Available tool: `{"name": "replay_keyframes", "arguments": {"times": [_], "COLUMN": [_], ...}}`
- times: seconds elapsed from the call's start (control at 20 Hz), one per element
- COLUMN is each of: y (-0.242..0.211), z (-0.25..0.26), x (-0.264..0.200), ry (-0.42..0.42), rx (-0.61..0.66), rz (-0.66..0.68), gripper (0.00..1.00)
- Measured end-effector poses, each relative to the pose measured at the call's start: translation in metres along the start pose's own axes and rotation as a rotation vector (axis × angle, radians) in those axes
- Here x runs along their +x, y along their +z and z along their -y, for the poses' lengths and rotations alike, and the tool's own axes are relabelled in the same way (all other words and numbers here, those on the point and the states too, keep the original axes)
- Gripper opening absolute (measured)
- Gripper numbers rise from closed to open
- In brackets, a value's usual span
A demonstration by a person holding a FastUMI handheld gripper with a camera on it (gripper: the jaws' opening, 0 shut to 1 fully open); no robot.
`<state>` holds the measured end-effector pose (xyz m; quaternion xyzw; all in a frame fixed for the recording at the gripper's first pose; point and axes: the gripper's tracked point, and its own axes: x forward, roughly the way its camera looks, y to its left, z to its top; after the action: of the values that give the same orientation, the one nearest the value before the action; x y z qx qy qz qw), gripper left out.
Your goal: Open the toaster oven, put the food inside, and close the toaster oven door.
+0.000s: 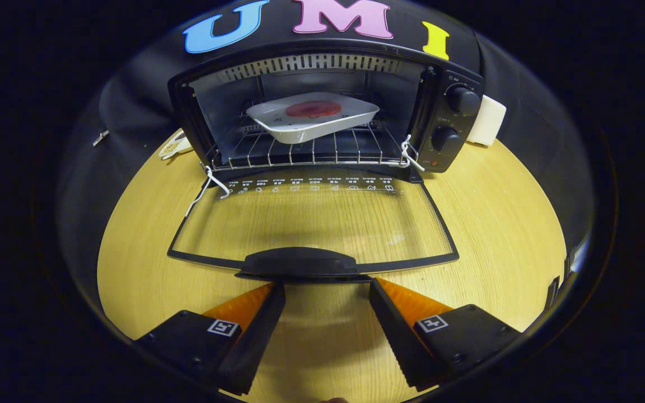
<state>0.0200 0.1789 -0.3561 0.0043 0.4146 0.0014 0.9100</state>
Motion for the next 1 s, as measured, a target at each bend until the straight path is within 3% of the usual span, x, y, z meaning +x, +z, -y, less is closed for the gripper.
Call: {"name": "replay_keyframes", "arguments": {"times": [0.45,0.75,1.0], "y": [0.039,0.145,0.22], "z": [-0.005,-0.006,0.017], "x": [-0.046,-0.066,-0.12], "ry": [0.07,0.107,0.112], "rx": [0.008,0.099,0.111], "rz": [0.092,0.25,0.46], "gripper": [0.99,0.99,0.99]}}
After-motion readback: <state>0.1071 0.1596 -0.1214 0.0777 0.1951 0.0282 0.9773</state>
